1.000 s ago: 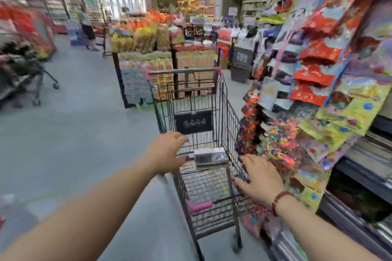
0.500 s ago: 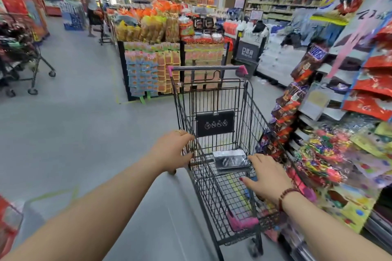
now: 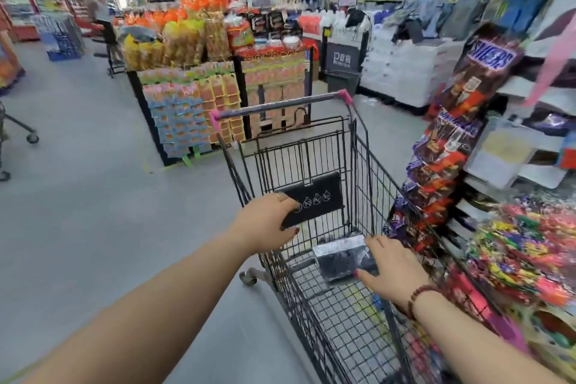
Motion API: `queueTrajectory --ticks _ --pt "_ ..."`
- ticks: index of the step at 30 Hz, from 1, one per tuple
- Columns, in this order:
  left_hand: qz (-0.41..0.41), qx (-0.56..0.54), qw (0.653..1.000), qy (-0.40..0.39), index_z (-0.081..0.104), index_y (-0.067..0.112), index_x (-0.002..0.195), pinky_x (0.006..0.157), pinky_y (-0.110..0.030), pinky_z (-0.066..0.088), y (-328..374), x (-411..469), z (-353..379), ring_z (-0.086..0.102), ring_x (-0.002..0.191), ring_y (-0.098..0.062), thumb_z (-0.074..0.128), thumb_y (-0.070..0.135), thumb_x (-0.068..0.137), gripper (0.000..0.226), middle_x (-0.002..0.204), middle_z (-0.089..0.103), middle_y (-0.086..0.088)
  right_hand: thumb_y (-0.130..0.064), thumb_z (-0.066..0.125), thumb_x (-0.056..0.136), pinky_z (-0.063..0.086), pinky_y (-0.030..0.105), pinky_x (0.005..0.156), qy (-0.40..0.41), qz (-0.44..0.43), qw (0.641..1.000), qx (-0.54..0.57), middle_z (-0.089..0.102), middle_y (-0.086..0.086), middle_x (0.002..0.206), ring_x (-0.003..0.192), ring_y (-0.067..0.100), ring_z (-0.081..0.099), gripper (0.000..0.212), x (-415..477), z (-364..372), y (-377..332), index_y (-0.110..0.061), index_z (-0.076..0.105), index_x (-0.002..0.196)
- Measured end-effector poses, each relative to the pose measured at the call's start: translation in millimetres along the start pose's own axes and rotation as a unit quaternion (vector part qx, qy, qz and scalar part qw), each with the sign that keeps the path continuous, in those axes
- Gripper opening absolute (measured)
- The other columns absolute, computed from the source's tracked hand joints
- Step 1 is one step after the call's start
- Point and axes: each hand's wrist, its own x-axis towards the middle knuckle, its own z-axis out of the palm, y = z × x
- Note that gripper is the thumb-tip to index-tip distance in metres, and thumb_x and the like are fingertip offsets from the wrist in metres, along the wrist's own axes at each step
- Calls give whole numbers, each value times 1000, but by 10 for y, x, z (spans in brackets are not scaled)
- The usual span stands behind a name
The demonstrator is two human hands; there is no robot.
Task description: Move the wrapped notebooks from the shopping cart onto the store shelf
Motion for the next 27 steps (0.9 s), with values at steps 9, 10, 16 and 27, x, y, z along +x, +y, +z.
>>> queueTrajectory --ticks 9,10,16,27 --pt "154 61 983 -78 43 17 138 98 -39 44 11 1390 487 47 120 -25 53 42 88 56 133 52 -5 -56 52 84 38 35 102 -14 103 994 40 44 1 136 123 21 42 66 540 273 193 -19 37 137" --pt "171 58 980 -80 43 17 138 98 -40 44 7 1555 566 48 121 -25 53 42 88 57 133 53 -5 -55 52 85 37 35 103 -18 117 992 48 43 1 137 125 21 41 66 620 331 203 -19 36 137" --pt "275 35 952 -131 45 16 136 96 -36 42 -205 2418 1091 46 123 -24 52 35 88 52 132 53 -5 -53 54 84 41 35 97 -24 223 970 91 49 1 128 117 22 46 56 1140 605 276 -22 42 129" --pt "216 -70 923 -310 40 16 139 103 -40 40 -620 3152 2589 39 130 -28 58 40 86 62 143 42 -9 -52 52 88 41 35 97 -52 389 893 221 44 6 136 127 25 38 62 1647 1509 407 -19 35 139"
